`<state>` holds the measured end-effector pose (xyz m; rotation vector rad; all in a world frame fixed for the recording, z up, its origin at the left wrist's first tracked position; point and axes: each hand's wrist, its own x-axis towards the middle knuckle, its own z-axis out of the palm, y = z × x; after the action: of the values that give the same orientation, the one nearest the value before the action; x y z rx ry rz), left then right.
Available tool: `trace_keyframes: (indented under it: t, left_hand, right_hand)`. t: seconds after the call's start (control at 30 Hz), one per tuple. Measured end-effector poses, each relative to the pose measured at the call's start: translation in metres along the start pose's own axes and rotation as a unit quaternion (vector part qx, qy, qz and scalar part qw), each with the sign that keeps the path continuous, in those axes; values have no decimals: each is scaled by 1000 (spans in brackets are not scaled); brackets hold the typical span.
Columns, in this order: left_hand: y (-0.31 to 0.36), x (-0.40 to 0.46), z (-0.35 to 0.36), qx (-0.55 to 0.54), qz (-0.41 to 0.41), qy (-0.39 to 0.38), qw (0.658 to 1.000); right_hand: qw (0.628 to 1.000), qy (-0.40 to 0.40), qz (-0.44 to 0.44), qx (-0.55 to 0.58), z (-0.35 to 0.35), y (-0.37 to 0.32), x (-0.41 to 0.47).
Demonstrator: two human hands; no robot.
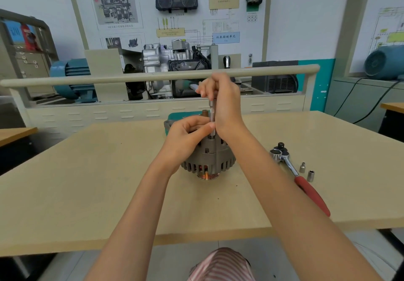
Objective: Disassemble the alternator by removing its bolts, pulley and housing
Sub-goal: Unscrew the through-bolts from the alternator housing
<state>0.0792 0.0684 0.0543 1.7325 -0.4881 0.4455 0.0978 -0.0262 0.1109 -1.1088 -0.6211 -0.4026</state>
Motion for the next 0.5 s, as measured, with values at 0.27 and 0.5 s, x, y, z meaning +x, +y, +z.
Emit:
trace_keyframes:
  t: [0.27,0.5]
  left_hand:
    - [-3,0,0,28,-2,25,999]
    - [3,-1,2,5,5,-21,1000]
  right_hand:
    - [758,137,-253,-586,6,15,-28]
    - [976,-4,-94,-196,7,-3,-7]
